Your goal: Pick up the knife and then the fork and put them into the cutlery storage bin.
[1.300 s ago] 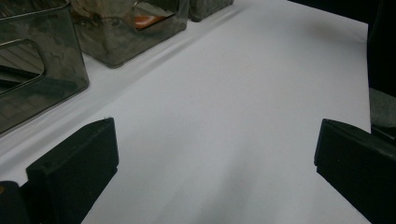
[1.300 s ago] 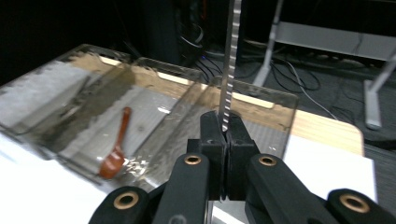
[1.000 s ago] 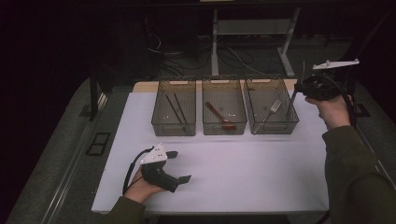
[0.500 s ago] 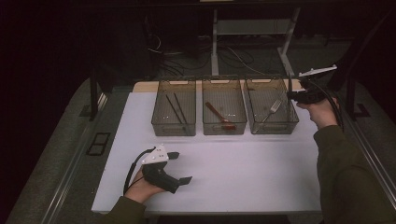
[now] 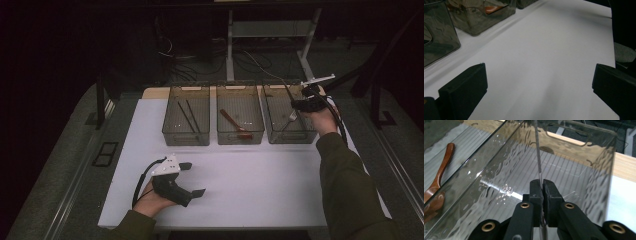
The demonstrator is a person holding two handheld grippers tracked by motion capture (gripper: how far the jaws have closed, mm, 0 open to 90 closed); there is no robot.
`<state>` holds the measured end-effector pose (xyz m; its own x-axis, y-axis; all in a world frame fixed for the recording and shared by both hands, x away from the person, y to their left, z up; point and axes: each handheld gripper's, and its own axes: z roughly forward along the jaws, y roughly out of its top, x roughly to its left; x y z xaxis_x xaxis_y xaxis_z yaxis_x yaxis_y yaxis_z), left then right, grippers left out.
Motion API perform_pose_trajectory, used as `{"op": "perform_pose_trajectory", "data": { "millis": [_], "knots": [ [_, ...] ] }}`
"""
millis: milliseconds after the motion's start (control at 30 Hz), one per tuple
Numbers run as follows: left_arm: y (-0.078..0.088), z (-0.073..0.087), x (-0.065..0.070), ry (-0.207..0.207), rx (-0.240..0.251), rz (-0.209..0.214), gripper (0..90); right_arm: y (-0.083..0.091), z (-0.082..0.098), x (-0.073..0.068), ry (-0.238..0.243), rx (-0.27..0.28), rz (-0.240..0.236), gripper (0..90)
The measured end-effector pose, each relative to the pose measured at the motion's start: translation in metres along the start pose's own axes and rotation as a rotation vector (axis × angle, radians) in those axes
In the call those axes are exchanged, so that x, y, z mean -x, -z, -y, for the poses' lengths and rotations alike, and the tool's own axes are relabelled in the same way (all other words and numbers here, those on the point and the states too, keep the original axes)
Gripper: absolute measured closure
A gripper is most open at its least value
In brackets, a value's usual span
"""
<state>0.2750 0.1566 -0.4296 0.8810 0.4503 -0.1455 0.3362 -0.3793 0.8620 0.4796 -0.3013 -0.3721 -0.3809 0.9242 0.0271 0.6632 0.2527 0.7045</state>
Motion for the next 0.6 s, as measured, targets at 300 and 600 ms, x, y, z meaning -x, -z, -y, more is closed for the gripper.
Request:
{"op": "perform_pose_trajectory", "data": {
  "millis": [300, 600],
  "knots": [
    [0.0, 0.0, 0.001, -0.003, -0.004, -0.005, 0.0, -0.002, 0.013, -0.001, -0.037, 0.018, -0.044, 70.6],
    [-0.001, 0.001, 0.0, -0.003, -0.008, -0.012, 0.0, 0.029, 0.032, -0.003, -0.026, 0.102, -0.164, 46.1]
  ]
}}
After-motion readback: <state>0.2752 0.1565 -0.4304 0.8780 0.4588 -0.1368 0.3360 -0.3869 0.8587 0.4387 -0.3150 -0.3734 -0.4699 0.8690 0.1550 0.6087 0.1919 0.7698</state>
